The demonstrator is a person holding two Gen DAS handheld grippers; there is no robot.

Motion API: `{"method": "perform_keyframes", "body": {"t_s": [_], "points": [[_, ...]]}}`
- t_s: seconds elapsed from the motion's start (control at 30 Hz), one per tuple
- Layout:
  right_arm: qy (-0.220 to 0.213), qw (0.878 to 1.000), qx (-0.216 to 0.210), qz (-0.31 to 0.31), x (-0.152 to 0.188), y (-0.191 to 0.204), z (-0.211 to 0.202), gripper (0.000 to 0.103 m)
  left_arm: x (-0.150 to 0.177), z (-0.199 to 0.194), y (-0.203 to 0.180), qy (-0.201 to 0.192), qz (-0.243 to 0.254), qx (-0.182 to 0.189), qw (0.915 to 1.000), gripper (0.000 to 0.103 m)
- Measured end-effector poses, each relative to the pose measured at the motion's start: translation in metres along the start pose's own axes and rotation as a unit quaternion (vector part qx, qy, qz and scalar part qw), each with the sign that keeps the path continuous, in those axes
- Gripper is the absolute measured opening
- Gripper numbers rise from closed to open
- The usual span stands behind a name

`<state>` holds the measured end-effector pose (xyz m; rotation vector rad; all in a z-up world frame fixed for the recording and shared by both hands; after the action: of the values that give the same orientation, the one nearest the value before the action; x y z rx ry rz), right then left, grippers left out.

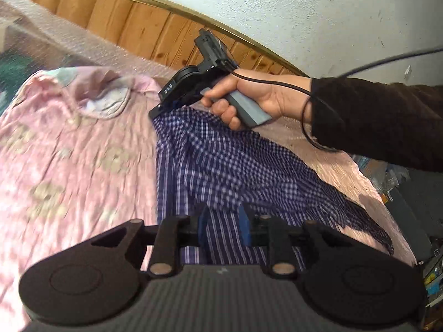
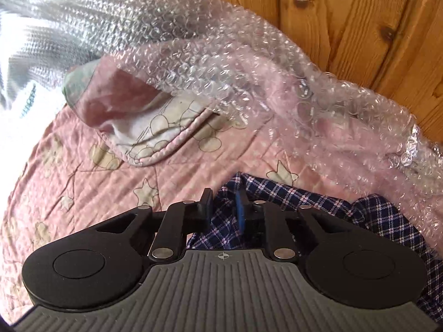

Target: Fold clothes

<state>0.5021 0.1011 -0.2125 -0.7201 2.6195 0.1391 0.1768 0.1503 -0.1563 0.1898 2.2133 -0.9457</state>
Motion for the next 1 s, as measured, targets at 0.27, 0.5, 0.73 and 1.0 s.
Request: {"method": "perform_keyframes", "body": {"t_s": [0.27, 0.5, 0.73, 1.0], "points": [[-0.060, 0.996, -0.025, 0.066, 0.015, -0.030, -0.011, 0.003, -0.017, 0.109, 0.060, 0.067, -0.017, -0.045, 0.9966, 0.024], [-0.083, 0.994, 0.053, 0.051, 0.026, -0.042, -0.024, 0.030, -0.028, 0.093, 0.059, 0.051, -0.025, -0.010, 0.9983, 0.025], [-0.151, 0.987, 0.033, 0.050, 0.099, -0.045, -0.106, 0.034, -0.073, 0.087, 0.063, -0.014, -0.040, 0.025, 0.9988, 0.035], [-0.114, 0.981, 0.126, 0.092, 0.188, -0.074, -0.096, 0.023, -0.052, 0.108, 0.070, 0.051, -0.035, -0.012, 0.9980, 0.030]]}}
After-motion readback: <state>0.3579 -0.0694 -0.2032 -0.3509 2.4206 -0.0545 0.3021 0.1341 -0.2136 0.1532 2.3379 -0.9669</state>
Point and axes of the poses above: each gripper's, at about its wrist camera, not at the fingertips, and z roughly the way its jaws point, y to its left, x to its underside, the point moved 5 cm from there along z, roughly the way its jaws point, and after that the axes turned 15 degrees about x, right-handed, at the moved point
